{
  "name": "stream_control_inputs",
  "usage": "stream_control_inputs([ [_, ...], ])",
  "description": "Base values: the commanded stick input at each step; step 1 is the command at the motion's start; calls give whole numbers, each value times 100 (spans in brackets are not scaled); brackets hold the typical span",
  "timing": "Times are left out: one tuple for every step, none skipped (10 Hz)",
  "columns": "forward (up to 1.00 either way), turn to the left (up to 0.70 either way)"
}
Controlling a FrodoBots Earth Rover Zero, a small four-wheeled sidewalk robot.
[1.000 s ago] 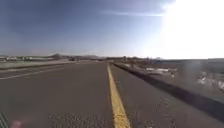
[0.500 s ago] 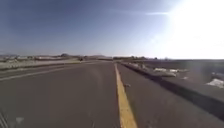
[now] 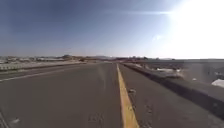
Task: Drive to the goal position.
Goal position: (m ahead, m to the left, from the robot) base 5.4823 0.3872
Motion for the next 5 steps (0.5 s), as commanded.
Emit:
stream_control_inputs([
  [70, 0],
  [70, 0],
  [70, 0],
  [70, 0],
  [70, 0],
])
